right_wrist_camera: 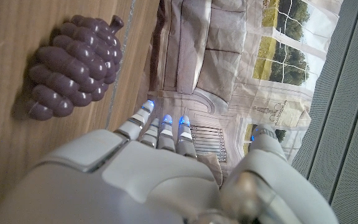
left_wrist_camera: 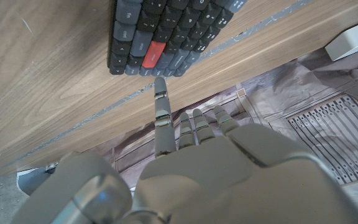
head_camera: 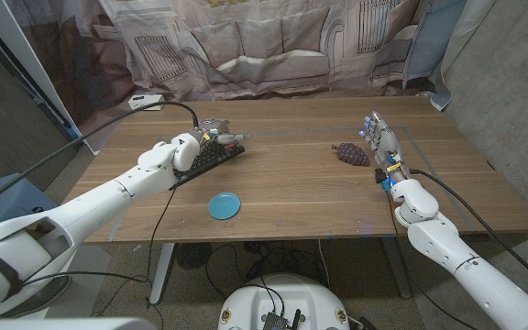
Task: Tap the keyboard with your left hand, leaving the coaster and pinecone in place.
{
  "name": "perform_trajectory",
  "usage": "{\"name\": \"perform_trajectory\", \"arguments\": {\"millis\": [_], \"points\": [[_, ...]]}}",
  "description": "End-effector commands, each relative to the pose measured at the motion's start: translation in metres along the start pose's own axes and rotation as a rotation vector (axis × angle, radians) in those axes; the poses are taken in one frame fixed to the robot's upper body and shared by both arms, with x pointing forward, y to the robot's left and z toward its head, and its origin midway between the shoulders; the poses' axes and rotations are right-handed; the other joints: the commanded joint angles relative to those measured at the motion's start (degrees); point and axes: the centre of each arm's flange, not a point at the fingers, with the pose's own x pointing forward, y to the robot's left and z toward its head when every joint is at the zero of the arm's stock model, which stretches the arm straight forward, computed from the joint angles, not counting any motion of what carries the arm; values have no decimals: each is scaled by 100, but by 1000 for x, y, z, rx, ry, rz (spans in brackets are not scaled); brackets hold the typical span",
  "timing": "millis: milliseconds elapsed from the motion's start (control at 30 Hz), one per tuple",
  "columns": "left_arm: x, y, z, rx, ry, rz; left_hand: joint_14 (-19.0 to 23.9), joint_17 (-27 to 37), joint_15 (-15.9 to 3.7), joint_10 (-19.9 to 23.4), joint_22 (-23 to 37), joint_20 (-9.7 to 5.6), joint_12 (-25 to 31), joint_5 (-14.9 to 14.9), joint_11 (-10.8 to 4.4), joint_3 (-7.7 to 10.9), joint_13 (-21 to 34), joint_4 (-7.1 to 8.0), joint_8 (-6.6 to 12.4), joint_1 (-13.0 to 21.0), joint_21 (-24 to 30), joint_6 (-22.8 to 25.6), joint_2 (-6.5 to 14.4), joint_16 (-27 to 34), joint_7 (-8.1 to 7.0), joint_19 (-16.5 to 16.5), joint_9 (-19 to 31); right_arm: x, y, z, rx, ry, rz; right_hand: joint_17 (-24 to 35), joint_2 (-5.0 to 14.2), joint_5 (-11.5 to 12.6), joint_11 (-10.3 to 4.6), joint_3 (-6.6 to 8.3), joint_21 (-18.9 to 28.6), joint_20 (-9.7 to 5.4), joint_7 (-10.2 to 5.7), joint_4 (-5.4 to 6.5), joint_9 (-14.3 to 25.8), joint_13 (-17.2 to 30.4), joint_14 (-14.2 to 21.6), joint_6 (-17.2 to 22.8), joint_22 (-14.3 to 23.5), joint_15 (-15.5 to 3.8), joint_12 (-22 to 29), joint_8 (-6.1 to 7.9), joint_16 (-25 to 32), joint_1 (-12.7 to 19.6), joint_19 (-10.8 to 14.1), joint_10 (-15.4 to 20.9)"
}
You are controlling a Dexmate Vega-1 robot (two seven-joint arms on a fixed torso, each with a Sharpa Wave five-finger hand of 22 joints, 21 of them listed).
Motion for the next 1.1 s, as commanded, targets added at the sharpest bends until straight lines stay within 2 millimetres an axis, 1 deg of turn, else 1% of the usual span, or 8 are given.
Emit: {"name": "perform_trajectory", "arguments": {"millis": [33,133,200,433,533,900,1100], "points": [[5,-6,1,16,8,-20,-60,23,22,-33,19,12,15,38,-17,-22,19,9,-23,20,33,-15,78,23,-40,-44,25,1,-4,-1,2,1,1,-5,83,40,21,-19,-5,27,4,-10,20,29,23,63,9,5,-15,22,-4,10,45,39],[7,-8,0,13,9,-28,-126,23,39,-54,20,10,14,44,-31,-26,19,7,-51,26,34,-69,91,6,-69,-48,25,2,-5,-1,5,3,-4,-4,85,40,-4,-21,-4,33,3,-10,20,30,21,61,9,11,-16,21,-5,10,50,40],[8,-10,0,10,8,-31,-166,23,56,-72,20,8,13,48,-18,-30,19,6,-71,30,32,-112,101,-2,-96,-57,25,2,-5,0,0,1,-3,-4,86,40,6,-22,-5,37,2,-10,21,30,21,62,9,14,-14,21,-6,9,49,46],[8,-13,1,6,6,-33,-195,23,63,-56,20,10,29,55,-32,-35,18,3,-55,38,31,-65,115,1,-140,-68,25,3,-6,0,1,3,-3,-4,88,39,23,-27,-6,38,2,-11,21,31,21,62,9,13,-11,19,-7,7,51,59],[8,-14,0,4,7,-36,-191,23,53,-55,20,8,33,59,-36,-37,18,2,-36,43,32,-10,123,8,-114,-68,24,4,-5,0,3,3,-4,-4,89,39,33,-29,-6,38,1,-11,21,31,24,63,9,10,-11,19,-7,6,52,63],[8,-16,1,6,-5,-42,-180,23,19,-45,20,9,45,68,-47,-41,17,-2,-22,55,36,52,143,23,-129,-66,24,5,-3,-1,1,1,2,-4,93,38,27,-34,-8,41,2,-12,21,32,22,64,10,15,-12,17,-10,5,53,69],[8,-20,0,8,-3,-58,-158,22,8,-45,20,11,50,73,-38,-42,17,-5,-19,67,39,81,157,36,-119,-62,24,5,-2,-1,3,6,-1,-4,93,39,22,-38,-8,40,3,-14,21,33,22,67,10,15,-12,17,-11,5,55,75]]}}
